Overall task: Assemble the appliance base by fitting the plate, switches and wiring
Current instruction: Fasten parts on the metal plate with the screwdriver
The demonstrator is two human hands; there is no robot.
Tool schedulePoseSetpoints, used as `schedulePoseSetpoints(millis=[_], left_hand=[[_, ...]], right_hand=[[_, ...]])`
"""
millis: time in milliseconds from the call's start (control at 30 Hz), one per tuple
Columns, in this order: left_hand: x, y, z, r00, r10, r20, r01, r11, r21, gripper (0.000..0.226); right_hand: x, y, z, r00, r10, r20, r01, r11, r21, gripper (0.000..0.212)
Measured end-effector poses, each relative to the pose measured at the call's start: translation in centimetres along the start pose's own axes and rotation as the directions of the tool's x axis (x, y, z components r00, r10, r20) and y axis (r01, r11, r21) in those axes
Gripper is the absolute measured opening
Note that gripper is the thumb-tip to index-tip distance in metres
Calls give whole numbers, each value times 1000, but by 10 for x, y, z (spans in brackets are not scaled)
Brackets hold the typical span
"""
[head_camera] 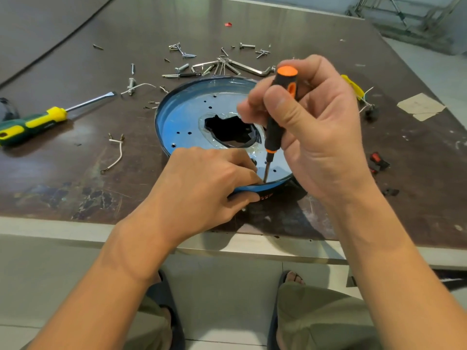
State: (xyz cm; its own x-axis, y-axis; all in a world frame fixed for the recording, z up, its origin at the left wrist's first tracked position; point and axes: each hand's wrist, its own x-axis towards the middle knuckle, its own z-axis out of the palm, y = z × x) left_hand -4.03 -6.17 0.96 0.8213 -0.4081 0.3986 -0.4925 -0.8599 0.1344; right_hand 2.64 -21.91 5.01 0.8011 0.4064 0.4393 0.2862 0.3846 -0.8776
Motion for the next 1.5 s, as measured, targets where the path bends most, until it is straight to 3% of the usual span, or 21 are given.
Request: schedulePoseSetpoints(millis=[133, 233, 367, 467, 533, 667, 867, 1000, 1167, 1333, 1500], left_hand=[[0, 0, -1, 1000, -3, 2, 3, 1000, 2, 18], [0, 0, -2, 1000, -2, 5, 2, 1000, -11, 17], [0, 0, -2, 1000, 0, 16, 0, 1000, -28, 20], [0, 2, -3, 1000, -3, 18, 4, 999, -36, 19], [1, 1, -3, 1000, 2, 6, -2, 999, -42, 17], [0, -3, 0, 1000, 5, 5, -4, 998, -57, 16], [0, -1, -2, 1000, 12, 6, -12, 999, -45, 18], [0, -1, -2, 1000, 0, 2, 0, 999, -49, 18], [2, 0, -2, 1000, -11, -17, 10, 998, -54, 17], [1, 2, -3, 1000, -21, -3, 21, 998, -59, 26], [1, 1, -2, 1000, -9, -21, 8, 998, -69, 22]], right_hand=[[4, -2, -2, 998, 57, -23, -55, 995, 88, 8], [4, -4, -11, 994, 112, 16, -113, 984, 139, 33], [3, -4, -10, 1000, 6, 15, -6, 1000, -12, 7], [2, -3, -13, 995, 6, -99, 0, 998, 65, 15], [3, -4, -11, 995, 46, -85, -34, 990, 134, 9], [3, -3, -11, 993, 115, -17, -109, 973, 204, 39], [-1, -5, -11, 999, -27, -34, 28, 999, 46, 5], [1, -5, -7, 999, -13, -38, 16, 996, 86, 8], [2, -10, -10, 993, 116, -18, -111, 978, 176, 33], [1, -8, -9, 997, 56, -44, -56, 998, 13, 5], [5, -7, -2, 994, 64, -92, -63, 998, 20, 7]])
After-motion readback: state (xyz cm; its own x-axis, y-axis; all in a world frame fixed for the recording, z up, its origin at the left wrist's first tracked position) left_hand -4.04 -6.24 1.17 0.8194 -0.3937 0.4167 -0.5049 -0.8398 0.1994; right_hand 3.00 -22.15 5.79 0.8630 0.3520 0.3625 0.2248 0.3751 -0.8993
